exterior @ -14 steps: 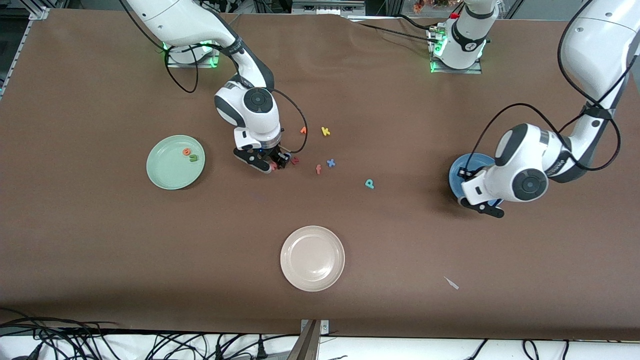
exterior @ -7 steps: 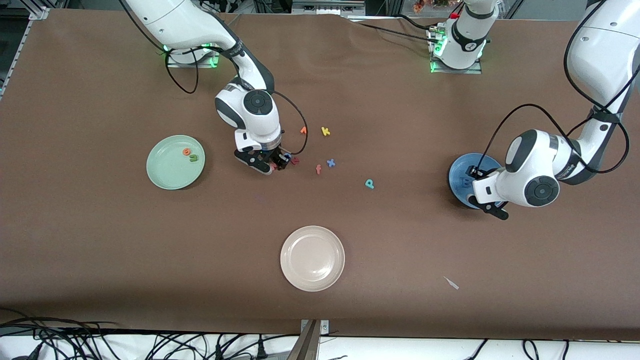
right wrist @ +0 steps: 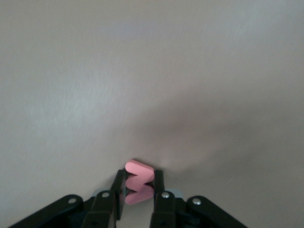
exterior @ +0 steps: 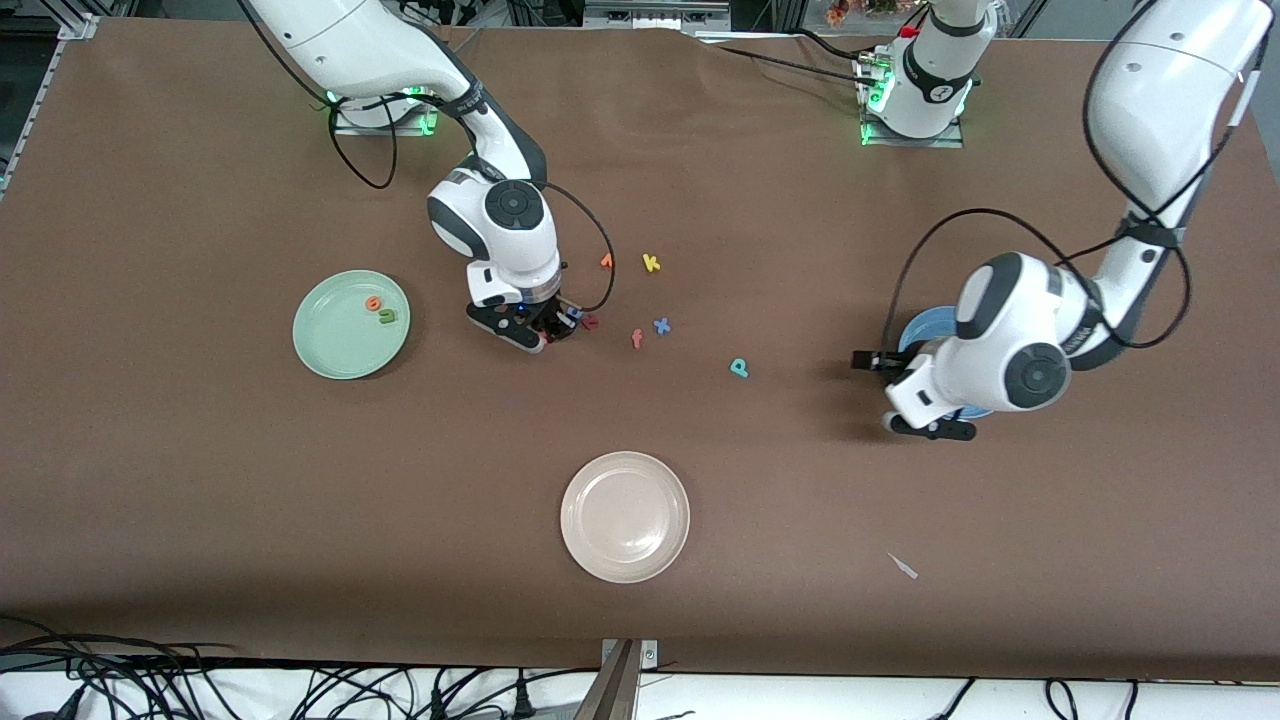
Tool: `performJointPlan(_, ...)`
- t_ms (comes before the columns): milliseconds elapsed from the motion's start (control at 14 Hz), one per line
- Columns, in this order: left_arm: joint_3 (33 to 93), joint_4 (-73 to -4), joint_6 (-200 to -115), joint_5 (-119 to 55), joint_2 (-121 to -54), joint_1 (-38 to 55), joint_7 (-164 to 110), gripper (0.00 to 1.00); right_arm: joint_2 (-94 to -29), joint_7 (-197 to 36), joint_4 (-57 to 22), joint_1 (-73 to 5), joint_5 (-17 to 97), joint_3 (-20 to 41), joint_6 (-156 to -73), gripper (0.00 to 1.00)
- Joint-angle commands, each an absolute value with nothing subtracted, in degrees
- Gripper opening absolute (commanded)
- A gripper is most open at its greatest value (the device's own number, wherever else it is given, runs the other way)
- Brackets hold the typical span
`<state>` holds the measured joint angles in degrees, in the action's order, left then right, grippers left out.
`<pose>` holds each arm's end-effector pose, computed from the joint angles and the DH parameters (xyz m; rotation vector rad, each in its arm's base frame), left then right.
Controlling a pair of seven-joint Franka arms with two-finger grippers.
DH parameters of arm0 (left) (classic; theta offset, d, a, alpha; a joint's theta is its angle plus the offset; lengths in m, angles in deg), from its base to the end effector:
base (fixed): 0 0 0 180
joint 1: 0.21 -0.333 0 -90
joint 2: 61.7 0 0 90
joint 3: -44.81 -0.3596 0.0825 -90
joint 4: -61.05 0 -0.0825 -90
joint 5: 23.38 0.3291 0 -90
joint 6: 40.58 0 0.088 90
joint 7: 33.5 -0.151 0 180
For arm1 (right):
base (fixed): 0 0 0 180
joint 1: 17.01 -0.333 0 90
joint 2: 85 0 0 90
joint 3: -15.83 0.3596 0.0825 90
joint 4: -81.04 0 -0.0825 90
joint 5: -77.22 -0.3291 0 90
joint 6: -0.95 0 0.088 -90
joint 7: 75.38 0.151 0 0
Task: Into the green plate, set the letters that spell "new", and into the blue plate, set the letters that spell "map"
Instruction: 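Place the pink w on the green plate while the left gripper reaches blue p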
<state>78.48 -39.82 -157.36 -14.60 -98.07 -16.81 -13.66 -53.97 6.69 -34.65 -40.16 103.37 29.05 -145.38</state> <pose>0.5880 -0.1288 0.2662 2.9785 0.0164 -0.4504 0.4854 0.3439 0.2250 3.0081 -0.6909 0.2014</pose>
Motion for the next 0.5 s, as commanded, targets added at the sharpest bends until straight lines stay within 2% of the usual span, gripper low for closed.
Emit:
performJointPlan(0, 77.9, -39.2, -163.7, -16.2, -99.4, -11.0, 2.4, 1.0, -60.2, -4.1, -34.9, -39.6, 102.5, 27.8, -137.1, 0.09)
performJointPlan(214, 77.1, -39.2, -171.6, -15.6, -101.5, -5.3, 17.3, 1.0, -66.3, -22.8, -36.7, -33.6, 97.8, 27.6, -131.3, 0.1)
performJointPlan(428, 72.6, -38.9, -175.7, -15.4, -102.2, 2.0, 27.7, 1.0, -73.3, -38.4, -42.6, -27.5, 96.1, 27.6, -129.8, 0.1)
